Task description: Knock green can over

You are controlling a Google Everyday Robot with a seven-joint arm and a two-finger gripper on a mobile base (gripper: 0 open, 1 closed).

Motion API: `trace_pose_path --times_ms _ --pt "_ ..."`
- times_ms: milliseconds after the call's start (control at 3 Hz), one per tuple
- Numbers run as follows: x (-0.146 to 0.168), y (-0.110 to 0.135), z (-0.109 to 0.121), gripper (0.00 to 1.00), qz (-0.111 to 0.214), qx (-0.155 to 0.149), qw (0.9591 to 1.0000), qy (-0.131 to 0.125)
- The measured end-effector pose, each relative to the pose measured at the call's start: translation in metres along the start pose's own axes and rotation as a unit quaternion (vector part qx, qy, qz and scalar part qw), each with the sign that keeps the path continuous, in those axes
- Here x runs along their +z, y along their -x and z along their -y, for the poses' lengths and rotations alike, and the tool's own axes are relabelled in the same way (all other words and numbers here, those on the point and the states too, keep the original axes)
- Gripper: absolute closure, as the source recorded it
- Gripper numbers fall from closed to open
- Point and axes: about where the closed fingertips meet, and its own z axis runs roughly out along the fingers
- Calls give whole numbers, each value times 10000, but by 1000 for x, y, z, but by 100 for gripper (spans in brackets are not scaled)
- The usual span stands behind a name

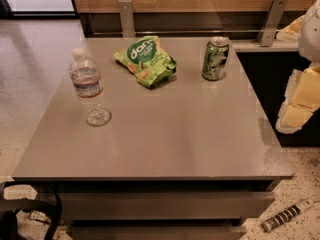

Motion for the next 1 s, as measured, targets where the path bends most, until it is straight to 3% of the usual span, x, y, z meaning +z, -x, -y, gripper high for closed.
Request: trace_pose_path --times_ms 333,667,1000 --pt "-1 0 1 0 13 14 10000 -30" --pt "2 -3 11 0 183 251 9992 -259" --pt "16 -24 25 0 664 1051 9903 -621"
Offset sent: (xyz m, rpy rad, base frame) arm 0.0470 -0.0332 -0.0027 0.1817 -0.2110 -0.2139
